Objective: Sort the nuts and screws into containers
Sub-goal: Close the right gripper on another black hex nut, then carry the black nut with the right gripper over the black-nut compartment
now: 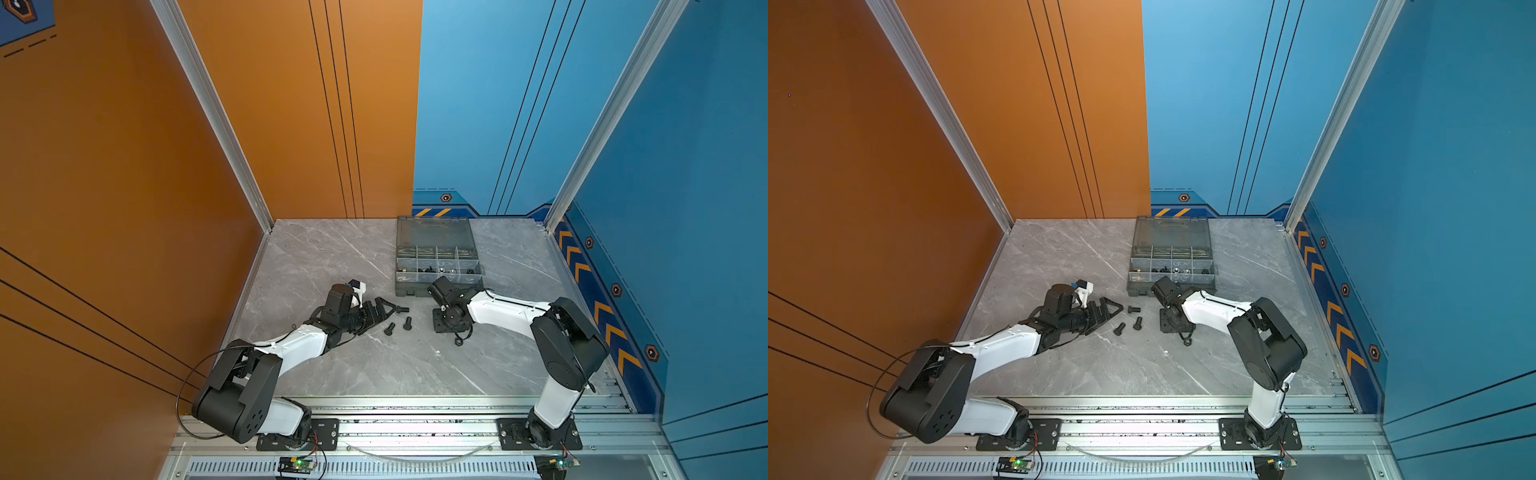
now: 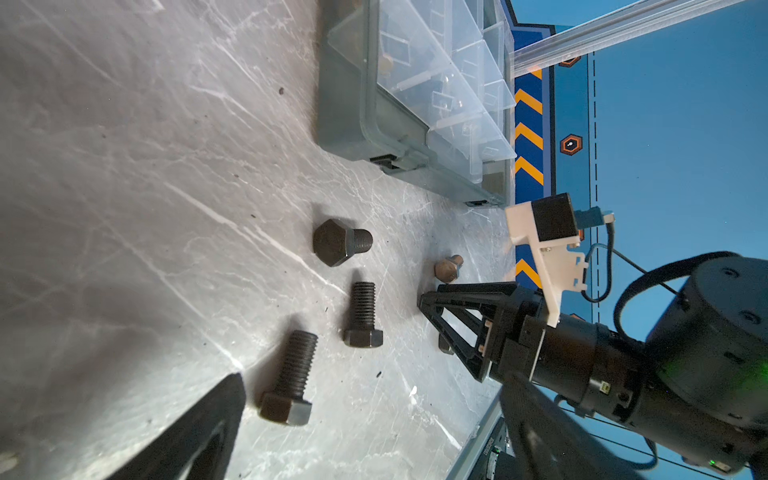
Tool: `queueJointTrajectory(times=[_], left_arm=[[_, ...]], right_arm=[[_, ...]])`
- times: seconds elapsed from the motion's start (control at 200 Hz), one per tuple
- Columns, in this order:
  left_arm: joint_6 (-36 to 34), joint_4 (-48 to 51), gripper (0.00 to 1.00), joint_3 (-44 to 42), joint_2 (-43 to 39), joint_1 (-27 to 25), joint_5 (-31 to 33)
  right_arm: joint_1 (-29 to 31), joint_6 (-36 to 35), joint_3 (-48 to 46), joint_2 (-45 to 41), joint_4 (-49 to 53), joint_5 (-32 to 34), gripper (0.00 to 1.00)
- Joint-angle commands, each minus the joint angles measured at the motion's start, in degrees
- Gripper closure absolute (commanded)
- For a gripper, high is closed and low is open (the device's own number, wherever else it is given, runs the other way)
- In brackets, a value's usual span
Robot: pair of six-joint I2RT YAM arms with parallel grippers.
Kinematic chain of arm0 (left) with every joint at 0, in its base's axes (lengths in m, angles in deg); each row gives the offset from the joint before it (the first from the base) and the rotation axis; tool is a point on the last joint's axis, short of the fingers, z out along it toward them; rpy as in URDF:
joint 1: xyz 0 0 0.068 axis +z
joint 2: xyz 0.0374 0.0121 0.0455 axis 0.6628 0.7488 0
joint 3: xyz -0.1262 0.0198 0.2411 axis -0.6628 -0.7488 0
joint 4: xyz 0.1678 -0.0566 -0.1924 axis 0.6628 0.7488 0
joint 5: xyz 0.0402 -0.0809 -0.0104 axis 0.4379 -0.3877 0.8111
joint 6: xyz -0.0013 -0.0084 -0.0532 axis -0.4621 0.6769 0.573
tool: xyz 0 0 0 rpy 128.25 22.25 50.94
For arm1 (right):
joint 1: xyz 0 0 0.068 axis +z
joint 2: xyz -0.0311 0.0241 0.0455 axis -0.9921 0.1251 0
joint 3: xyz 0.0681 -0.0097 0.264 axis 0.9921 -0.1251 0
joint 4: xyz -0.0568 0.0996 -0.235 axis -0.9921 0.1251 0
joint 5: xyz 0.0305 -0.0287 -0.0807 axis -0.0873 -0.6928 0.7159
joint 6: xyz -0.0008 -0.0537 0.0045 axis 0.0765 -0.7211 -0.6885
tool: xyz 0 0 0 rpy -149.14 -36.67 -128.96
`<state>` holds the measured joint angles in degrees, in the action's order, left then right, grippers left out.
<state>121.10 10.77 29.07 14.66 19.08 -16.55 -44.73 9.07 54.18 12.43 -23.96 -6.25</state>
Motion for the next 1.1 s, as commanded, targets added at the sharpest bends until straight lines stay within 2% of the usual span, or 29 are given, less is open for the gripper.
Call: queueJointTrajectory(times=[0.0,0.135,0.265,0.481,0.736,1.096], left_arm=[[-0.38,-0.82,0.02,-0.79,0.16,0.38,-0.66],[-0.38,-1.02,0.02,-0.99,0.09,0.53,-0.76],[-0.3,-1.11,0.02,-1.2,0.01,0.77,-0.96],[-0.29,-1.28,0.02,-1.49,-0.35,1.0,-1.01],[-0.2,-1.26,0.02,-1.57,-0.53,1.05,-1.0],[-0.16,-1.3,0.02,-1.58,-0.85,0.99,-1.03]], right_arm=[[0.75,-0.22,0.96,1.76,0.32,0.07,0.6],[0.85,-0.32,0.89,1.89,0.58,-0.06,0.66],[0.84,-0.56,0.89,2.2,0.86,-0.3,0.81],[0.76,-1.29,0.91,1.7,1.37,-0.34,0.93],[0.15,-3.54,1.67,-0.53,2.33,-0.53,0.96],[-2.5,-8.38,6.16,-3.09,5.35,-2.59,0.96]])
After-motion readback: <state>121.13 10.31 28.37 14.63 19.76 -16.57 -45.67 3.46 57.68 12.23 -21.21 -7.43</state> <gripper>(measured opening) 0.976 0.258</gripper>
